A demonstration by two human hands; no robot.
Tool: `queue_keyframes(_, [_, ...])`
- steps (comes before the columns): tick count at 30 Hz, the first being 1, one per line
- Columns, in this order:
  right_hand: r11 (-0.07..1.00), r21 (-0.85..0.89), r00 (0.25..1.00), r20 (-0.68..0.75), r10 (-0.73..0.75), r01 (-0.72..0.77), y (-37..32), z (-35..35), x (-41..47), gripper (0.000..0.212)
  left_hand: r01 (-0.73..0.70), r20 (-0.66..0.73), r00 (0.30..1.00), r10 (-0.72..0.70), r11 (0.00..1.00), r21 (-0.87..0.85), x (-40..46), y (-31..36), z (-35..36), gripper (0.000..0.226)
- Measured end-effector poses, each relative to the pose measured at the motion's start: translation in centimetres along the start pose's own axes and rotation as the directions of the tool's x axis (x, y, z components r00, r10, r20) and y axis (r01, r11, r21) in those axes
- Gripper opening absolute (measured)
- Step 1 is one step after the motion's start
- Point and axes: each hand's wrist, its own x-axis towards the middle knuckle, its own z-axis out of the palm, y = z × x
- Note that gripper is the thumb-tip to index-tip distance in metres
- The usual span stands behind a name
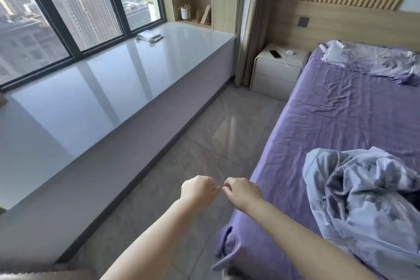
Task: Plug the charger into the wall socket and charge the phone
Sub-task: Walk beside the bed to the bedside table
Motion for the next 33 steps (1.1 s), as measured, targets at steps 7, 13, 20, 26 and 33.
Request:
queue_keyframes(7, [1.000,-0.004,0.993,0.115,-0.018,0.018,1.1,2.2,3.6,0.035,0.096,0.076,0.993,-0.093,0.995,-0.024,2.3,-0.9,1.9,0.038])
queue_keyframes(13, [0.999,-0.016,0.987,0.157,-0.041,0.044,1.5,2.8,7.1,0.035,0.135,0.079,0.988,-0.132,0.990,-0.040,4.6,-1.8,2.5,0.037])
queue_keyframes(20, [1.000,-0.002,0.980,0.199,-0.024,0.024,-0.2,3.9,10.1,0.035,0.151,0.092,0.985,-0.147,0.987,-0.046,6.6,-4.3,2.9,0.037])
queue_keyframes(26, [0.998,0.015,0.980,0.190,0.053,-0.057,-3.0,5.0,13.4,0.034,0.083,0.161,0.983,-0.084,0.996,0.008,10.2,-8.4,2.3,0.036])
queue_keyframes(33, [0.975,0.061,0.964,0.177,0.199,-0.213,-8.1,5.5,18.1,0.033,-0.034,0.204,0.979,0.026,0.999,0.039,15.5,-14.3,-0.3,0.035])
